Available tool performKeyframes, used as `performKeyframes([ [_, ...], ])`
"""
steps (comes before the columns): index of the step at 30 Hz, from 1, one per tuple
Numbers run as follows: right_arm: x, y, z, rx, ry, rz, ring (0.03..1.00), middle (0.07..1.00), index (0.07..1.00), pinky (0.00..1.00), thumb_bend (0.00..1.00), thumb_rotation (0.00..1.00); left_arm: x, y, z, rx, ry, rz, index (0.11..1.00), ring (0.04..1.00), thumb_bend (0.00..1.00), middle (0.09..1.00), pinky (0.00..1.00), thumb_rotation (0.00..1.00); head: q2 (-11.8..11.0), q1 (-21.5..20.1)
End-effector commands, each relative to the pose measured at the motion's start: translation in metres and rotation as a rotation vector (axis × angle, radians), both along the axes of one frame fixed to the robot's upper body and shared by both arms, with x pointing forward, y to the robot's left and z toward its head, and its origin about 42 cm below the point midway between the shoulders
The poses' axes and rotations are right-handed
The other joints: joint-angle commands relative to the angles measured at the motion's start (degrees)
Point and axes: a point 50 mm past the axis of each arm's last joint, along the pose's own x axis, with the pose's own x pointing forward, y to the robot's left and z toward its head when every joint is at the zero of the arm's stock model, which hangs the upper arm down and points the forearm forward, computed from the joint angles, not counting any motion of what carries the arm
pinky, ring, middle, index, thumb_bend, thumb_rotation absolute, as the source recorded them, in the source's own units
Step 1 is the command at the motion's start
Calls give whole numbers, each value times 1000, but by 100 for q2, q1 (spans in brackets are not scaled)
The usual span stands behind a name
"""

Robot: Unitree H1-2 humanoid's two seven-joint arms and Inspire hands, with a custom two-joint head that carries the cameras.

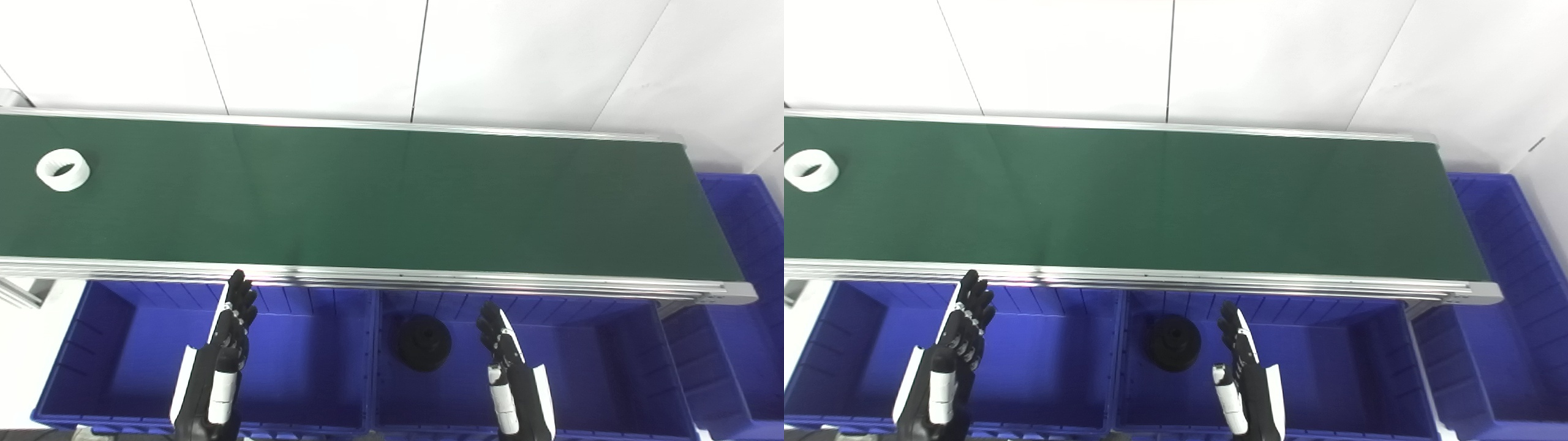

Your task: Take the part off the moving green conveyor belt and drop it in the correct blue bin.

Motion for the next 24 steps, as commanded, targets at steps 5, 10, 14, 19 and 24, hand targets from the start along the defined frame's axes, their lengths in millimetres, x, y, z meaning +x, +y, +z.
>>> performKeyframes([
  [5, 3, 0, 4, 0, -32, 17, 935, 948, 950, 931, 860, 1000, 1, -1, 5, -19, -37, -13, 1000, 1000, 821, 1000, 1000, 957, 5, 11],
  [10, 3, 0, 4, 4, -29, 15, 930, 947, 949, 928, 861, 1000, 1, 0, 5, -20, -31, -19, 1000, 1000, 831, 1000, 1000, 949, -14, 15],
  [14, 3, 0, 3, 13, -29, 18, 932, 949, 951, 931, 859, 1000, 1, 0, 3, -15, -31, -18, 1000, 1000, 825, 1000, 1000, 953, -49, 28],
  [19, 1, -3, -1, 13, -25, 24, 934, 949, 956, 929, 857, 1000, -2, -3, 0, -3, -33, -22, 1000, 1000, 829, 1000, 1000, 964, -253, 219],
  [24, -1, -8, -5, 0, -14, 28, 930, 949, 960, 927, 859, 1000, -3, -8, -5, -15, -27, -32, 1000, 1000, 801, 1000, 1000, 966, -424, 414],
])
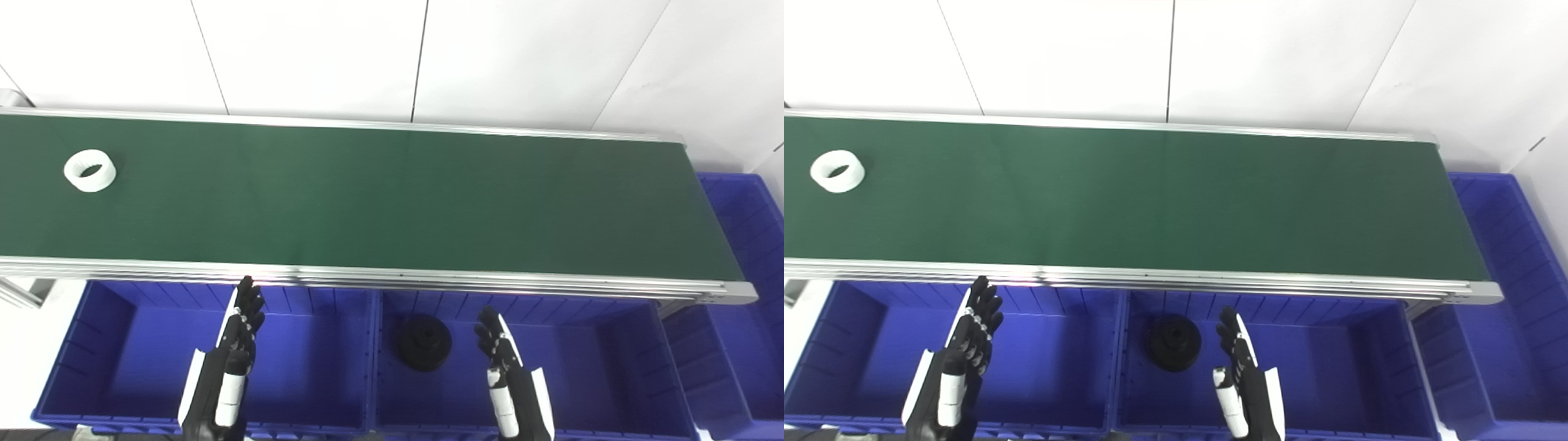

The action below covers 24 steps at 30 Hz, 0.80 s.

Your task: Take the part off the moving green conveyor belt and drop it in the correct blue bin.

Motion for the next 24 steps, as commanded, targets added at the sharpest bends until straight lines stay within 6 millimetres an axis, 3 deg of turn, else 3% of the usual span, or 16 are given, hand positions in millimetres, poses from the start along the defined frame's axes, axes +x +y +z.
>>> performKeyframes([
  [1, 3, -2, 5, -3, -50, 2, 925, 948, 960, 923, 854, 1000, -1, -4, 4, -11, -51, -5, 1000, 1000, 806, 1000, 1000, 956, -88, 84],
  [4, 2, -4, 3, 1, -48, 0, 925, 946, 957, 923, 834, 1000, -1, -6, 2, -5, -54, -6, 1000, 1000, 810, 1000, 1000, 946, -147, 124],
  [13, 1, -16, -9, -9, -35, 0, 933, 955, 968, 931, 813, 1000, -2, -19, -9, 18, -56, -9, 1000, 982, 867, 998, 994, 954, -680, 601],
  [24, 3, -28, -25, -5, -13, -2, 946, 974, 997, 940, 780, 1000, 3, -32, -22, 23, -44, -7, 1000, 941, 919, 967, 906, 928, -1176, 1059],
])
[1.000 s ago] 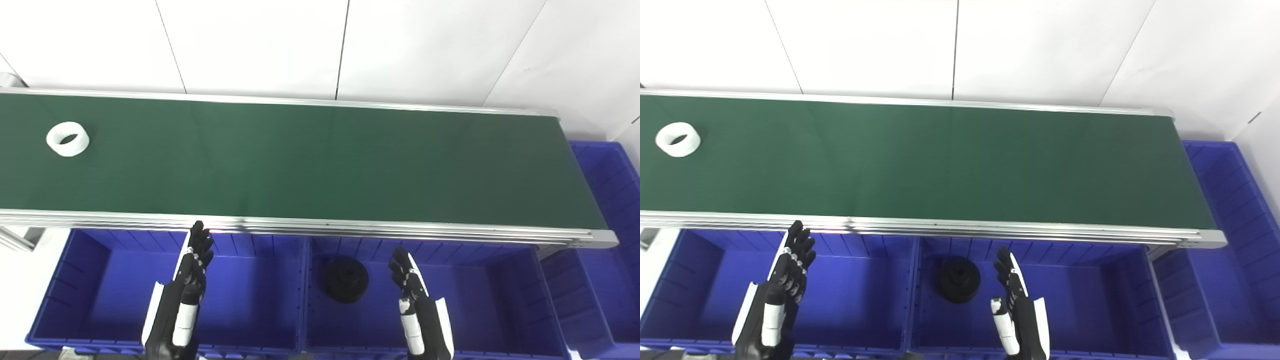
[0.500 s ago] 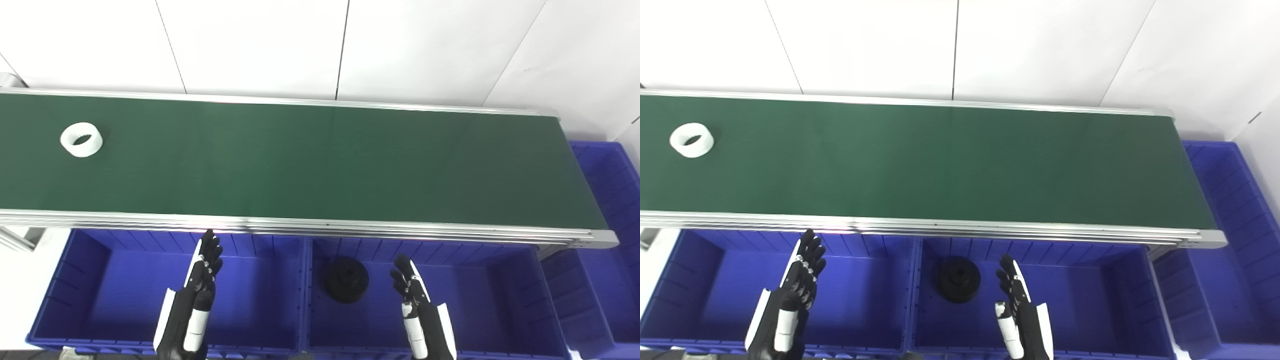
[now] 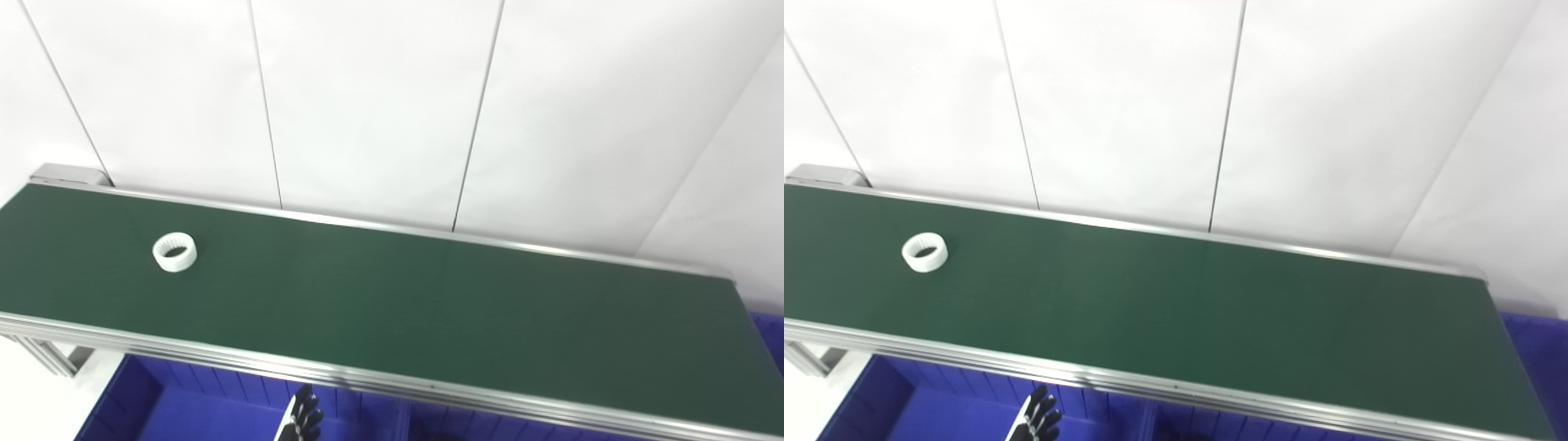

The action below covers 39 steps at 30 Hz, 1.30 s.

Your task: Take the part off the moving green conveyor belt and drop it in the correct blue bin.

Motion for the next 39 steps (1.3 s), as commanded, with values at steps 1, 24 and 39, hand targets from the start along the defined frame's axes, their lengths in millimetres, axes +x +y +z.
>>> performKeyframes([
  [1, 4, -2, 6, 6, -73, 1, 946, 974, 998, 940, 781, 1000, 7, -7, 8, -12, -62, 11, 1000, 940, 918, 966, 905, 927, -59, 65],
  [24, 11, -18, 0, 62, -68, -2, 978, 1000, 1000, 944, 792, 1000, 16, -25, 5, -25, -88, 13, 1000, 892, 843, 939, 821, 835, -86, 479],
  [39, 23, -24, 2, 80, -71, 27, 994, 1000, 1000, 962, 791, 1000, 34, -19, 29, -171, -189, -1, 819, 727, 905, 757, 657, 296, 113, 860],
])
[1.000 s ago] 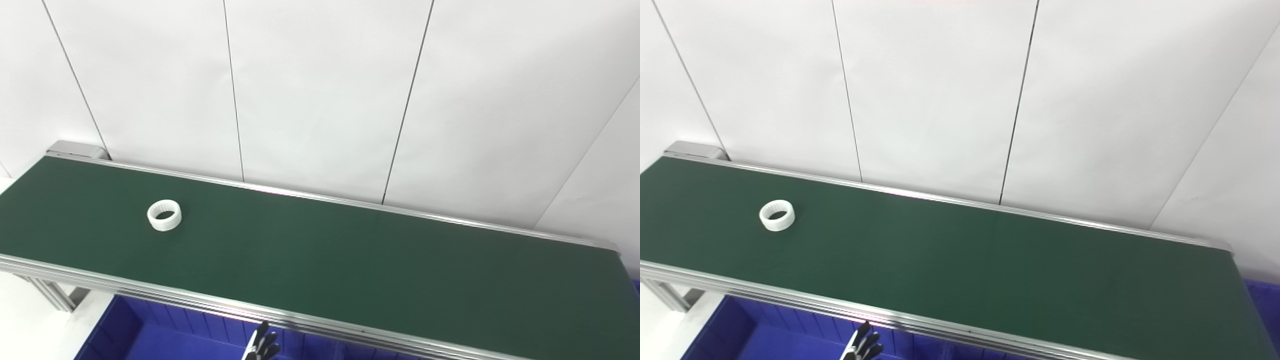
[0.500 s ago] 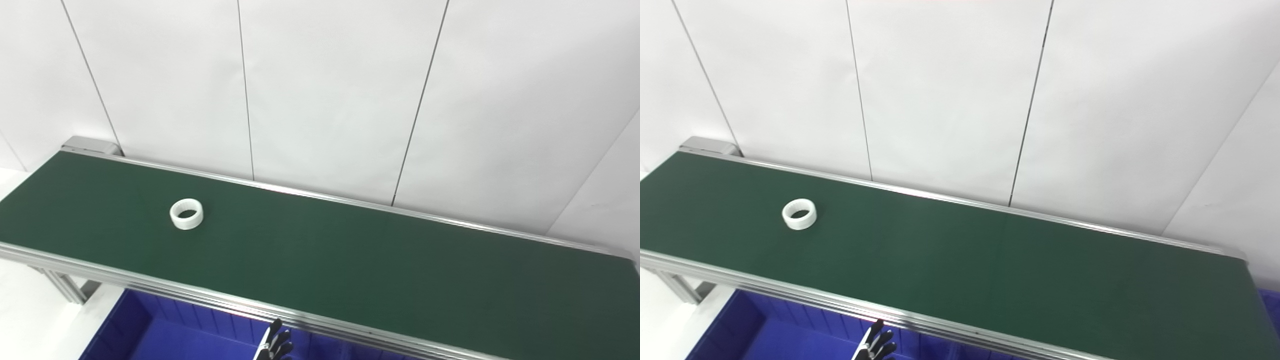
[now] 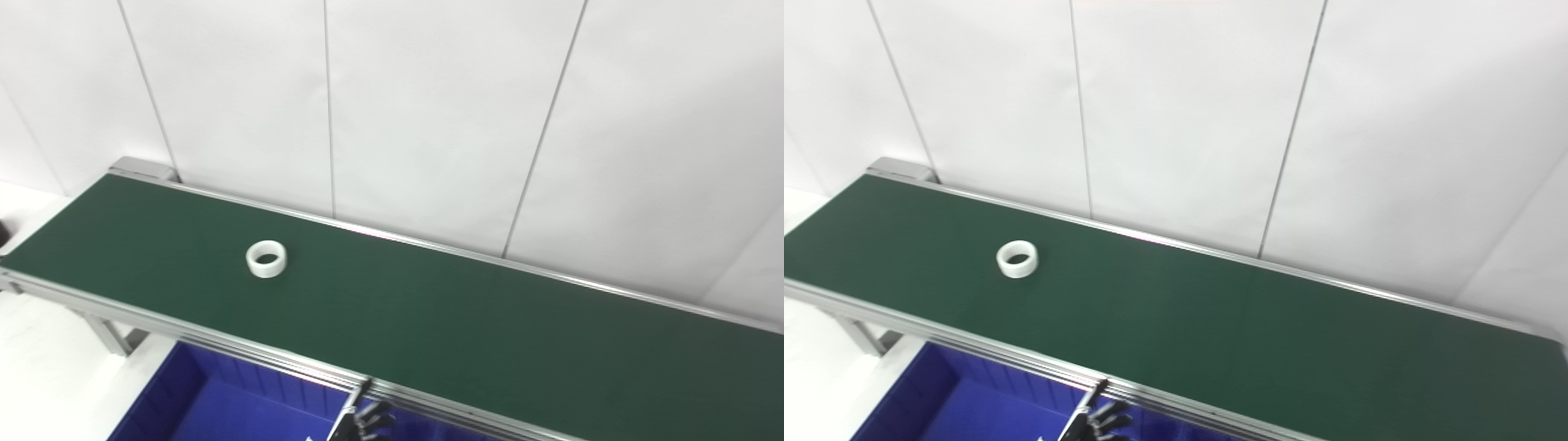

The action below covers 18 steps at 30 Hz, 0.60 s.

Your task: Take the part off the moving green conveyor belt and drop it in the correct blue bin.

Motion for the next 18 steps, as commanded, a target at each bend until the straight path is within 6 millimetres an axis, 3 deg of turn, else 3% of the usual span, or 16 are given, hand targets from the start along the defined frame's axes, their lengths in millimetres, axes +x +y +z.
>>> performKeyframes([
  [1, 7, 5, 8, 6, -54, 12, 993, 1000, 1000, 962, 790, 1000, 16, 9, 30, -57, -101, -8, 816, 725, 905, 755, 655, 295, 30, -21],
  [3, 10, 8, 10, -2, -60, 19, 991, 1000, 1000, 955, 781, 1000, 29, 23, 46, -54, -152, -10, 783, 687, 922, 741, 628, 238, 43, -44],
  [6, 13, 13, 12, -9, -72, 31, 970, 994, 1000, 946, 741, 1000, 56, 46, 72, 15, -269, -2, 801, 651, 955, 725, 605, 123, 57, -58],
  [9, 16, 18, 14, -10, -86, 46, 965, 989, 1000, 958, 714, 1000, 87, 68, 98, 155, -385, 25, 813, 629, 995, 714, 580, 94, 65, -74],
  [15, 21, 25, 15, -2, -89, 56, 956, 979, 1000, 970, 748, 1000, 141, 101, 145, 501, -550, 40, 831, 702, 981, 784, 627, 54, 75, -135],
  [18, 22, 27, 16, -14, -94, 62, 944, 971, 1000, 952, 763, 1000, 164, 114, 159, 641, -587, 29, 833, 750, 983, 816, 661, 7, 83, -150],
])
